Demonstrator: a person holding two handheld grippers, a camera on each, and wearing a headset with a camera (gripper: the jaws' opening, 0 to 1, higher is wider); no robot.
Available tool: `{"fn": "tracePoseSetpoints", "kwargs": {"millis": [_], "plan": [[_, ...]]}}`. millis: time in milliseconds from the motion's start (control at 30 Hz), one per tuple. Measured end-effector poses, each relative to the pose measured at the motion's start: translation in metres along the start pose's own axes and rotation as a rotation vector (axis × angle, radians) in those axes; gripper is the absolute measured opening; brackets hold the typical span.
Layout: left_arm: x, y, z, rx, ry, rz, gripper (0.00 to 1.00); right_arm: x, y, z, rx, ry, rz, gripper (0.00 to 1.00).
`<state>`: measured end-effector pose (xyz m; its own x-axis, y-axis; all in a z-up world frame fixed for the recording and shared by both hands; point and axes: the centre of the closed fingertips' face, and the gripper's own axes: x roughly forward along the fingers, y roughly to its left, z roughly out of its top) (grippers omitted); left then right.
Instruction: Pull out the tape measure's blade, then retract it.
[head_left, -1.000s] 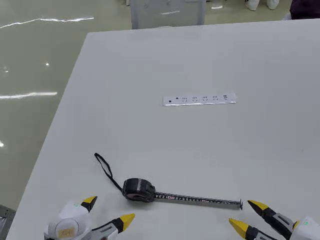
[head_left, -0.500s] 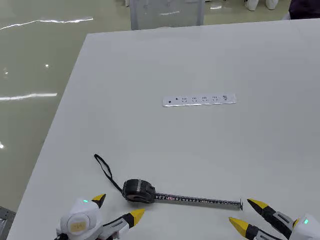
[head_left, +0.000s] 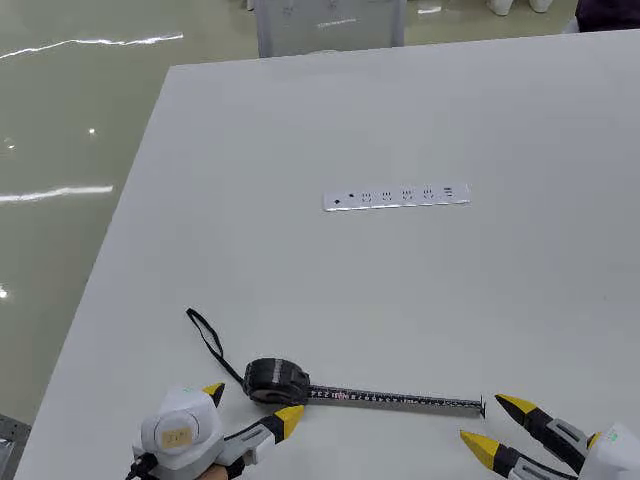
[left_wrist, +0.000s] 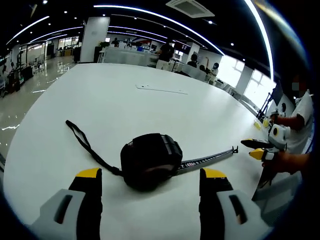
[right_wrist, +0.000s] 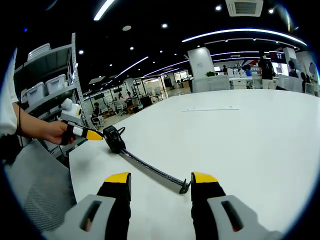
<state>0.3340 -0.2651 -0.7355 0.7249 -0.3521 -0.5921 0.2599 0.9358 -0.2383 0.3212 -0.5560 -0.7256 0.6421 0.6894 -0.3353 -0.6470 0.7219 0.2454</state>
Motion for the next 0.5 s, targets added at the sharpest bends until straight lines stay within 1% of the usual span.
{"fn": "tracePoseSetpoints", "kwargs": {"millis": [200,367,500], "plan": [[0.006,-0.003,-0.005,-0.012,0.014,0.006,0.78,0.001,0.001,-0.003,0.004,0.008,0.004,0.48],[0.011,-0.008,-0.005,-0.024,0.020,0.007,0.80,0.002,0.002,-0.004,0.005,0.011,0.007,0.47],[0.014,-0.009,-0.004,-0.024,0.020,0.020,0.81,0.003,0.002,-0.004,0.002,0.014,0.011,0.47]]}}
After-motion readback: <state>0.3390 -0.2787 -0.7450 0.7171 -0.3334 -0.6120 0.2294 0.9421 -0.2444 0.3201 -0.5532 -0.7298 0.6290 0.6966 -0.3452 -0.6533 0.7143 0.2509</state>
